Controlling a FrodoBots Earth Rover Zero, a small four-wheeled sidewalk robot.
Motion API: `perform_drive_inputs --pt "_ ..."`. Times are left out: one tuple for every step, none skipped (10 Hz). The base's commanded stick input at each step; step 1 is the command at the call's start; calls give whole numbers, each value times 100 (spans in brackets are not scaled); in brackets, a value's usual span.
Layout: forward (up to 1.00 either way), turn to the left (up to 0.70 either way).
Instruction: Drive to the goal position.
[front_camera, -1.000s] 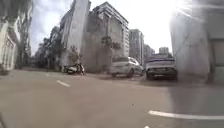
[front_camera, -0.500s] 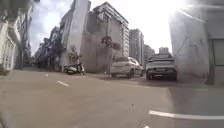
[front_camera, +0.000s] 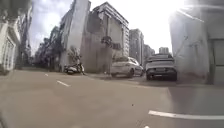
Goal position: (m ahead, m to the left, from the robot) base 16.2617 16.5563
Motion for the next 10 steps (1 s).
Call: perform_drive_inputs --pt "85 34" --pt "85 34" --pt "85 34" --pt "85 34" --pt "85 34" --pt "85 21" --pt "85 0" --pt "85 0" --pt "85 0" --pt "85 0"
